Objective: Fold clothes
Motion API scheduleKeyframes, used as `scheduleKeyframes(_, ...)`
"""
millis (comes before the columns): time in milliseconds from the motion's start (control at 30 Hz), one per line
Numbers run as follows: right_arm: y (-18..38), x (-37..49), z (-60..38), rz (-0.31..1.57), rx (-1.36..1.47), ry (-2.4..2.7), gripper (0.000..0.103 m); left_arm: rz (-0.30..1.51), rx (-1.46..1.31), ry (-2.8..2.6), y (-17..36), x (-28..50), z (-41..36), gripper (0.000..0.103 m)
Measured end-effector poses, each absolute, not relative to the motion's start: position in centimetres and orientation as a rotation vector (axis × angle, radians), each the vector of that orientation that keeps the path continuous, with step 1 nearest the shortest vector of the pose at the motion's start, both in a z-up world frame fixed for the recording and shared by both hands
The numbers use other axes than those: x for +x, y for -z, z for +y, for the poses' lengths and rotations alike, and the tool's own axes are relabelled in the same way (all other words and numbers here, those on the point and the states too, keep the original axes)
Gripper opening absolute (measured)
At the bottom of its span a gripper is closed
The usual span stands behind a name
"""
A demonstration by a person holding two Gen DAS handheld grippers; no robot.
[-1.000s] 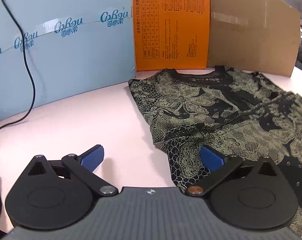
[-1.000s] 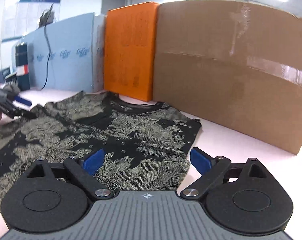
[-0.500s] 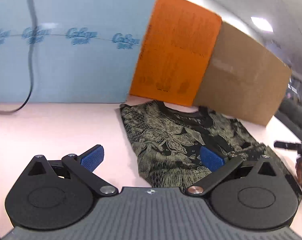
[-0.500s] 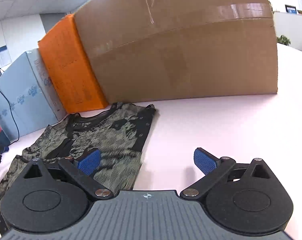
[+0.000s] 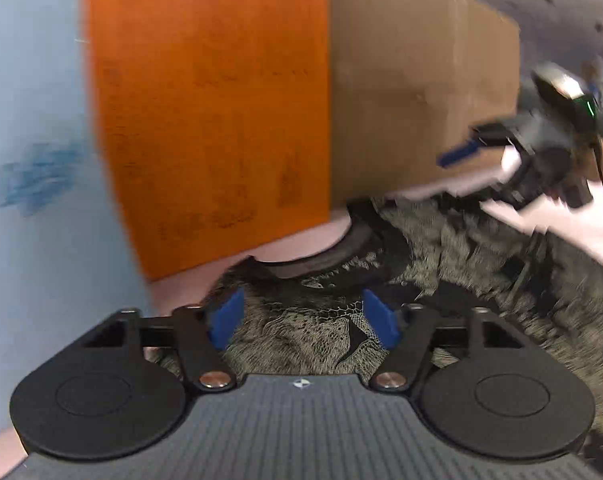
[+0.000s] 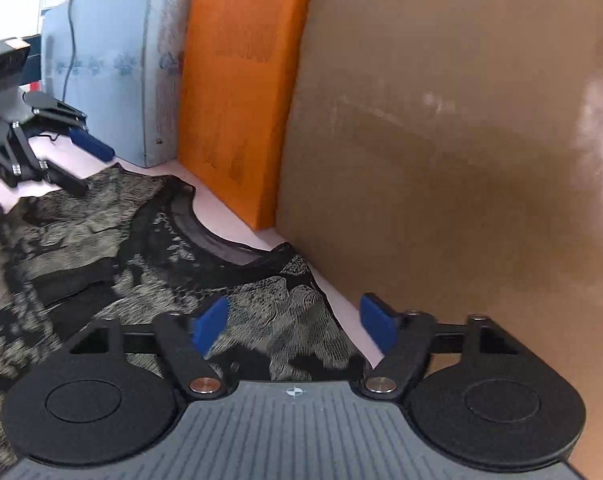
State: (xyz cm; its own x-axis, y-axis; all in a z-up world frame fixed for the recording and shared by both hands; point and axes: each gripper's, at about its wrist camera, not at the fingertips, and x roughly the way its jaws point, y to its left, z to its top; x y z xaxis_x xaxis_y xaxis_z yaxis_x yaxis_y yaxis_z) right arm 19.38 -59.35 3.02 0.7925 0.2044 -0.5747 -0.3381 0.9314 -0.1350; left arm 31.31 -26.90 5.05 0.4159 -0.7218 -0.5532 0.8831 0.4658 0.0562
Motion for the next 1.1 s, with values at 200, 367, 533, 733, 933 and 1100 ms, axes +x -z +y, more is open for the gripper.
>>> scheduleKeyframes(200,-1.4,21.8,-60.1,0.632,-0.224,-0.281,0.064,0.508,0.402,1.003,-3.2,33.7,-29.3,0.059)
scheduleKeyframes(367,-0.3,23.0,-60.3,0.628,-0.19,-0.31,0.064,0.504,0.387,0.97,-2.2,34.9,-29.9,0.067)
scheduleKeyframes(533,0.0,24.0,-60.3,0.626,-0.088,-0.366,0.006,0.543,0.393,0.895,-1.3,36.0,-30.9,0.081)
scheduleKeyframes(733,-1.9,22.4,-59.4,0.582,-0.094,-0.378,0.002,0.547,0.36,0.961,-3.0,35.2,-30.1,0.003)
scheduleKeyframes(933,-6.5,16.3,-57.7,0.474,-0.092,-0.418,0.002,0.442,0.32,1.028,-7.6,30.5,-27.3,0.003)
scheduleKeyframes(1100,-9.1,6.5,-54.8,0.384,-0.134,-0.462,0.002,0.311,0.296,1.08,-11.0,22.5,-22.2,0.003)
